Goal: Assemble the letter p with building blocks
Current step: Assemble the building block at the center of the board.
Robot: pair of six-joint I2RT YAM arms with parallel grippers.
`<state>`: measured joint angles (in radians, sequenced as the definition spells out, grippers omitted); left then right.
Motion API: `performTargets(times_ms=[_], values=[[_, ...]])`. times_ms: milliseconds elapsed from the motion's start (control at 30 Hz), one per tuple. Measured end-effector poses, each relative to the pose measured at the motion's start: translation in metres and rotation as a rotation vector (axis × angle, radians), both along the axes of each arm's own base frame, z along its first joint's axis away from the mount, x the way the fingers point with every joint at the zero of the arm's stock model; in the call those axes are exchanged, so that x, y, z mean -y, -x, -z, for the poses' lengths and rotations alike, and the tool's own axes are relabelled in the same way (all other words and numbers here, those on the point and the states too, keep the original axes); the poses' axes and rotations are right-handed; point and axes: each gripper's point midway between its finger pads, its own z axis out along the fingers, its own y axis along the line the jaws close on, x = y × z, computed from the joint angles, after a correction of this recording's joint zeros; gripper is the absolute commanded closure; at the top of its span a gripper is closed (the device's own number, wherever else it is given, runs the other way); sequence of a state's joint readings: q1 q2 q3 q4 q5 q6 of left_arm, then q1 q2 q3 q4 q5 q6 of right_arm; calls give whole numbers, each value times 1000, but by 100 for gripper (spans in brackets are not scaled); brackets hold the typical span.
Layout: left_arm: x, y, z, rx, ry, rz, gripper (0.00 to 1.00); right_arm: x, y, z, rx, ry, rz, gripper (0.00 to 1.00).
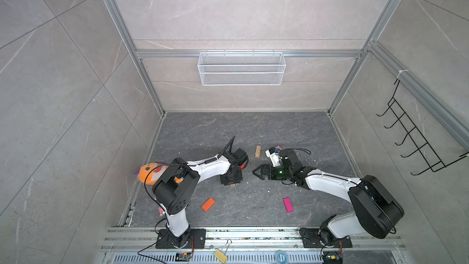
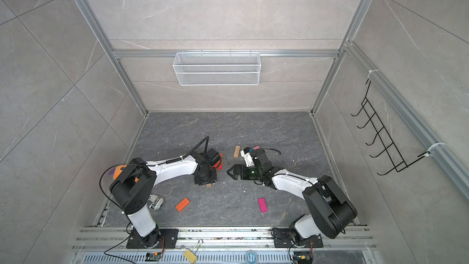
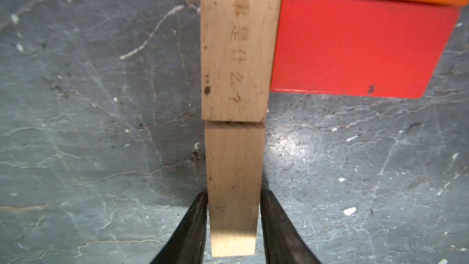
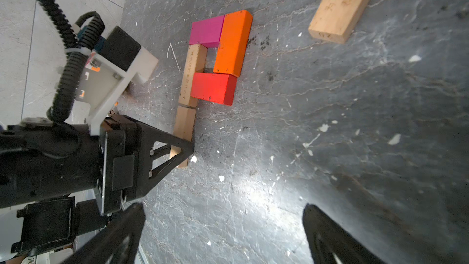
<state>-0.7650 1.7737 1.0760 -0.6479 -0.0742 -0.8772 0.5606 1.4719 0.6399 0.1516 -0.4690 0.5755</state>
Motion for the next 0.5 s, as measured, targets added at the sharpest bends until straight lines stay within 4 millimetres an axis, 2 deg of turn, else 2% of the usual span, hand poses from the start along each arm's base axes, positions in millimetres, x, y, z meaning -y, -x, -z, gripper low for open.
performTargets(times_ms=[500], values=[[-1, 0, 0, 1, -7, 3, 63, 0, 0, 0, -1, 1, 0, 0]])
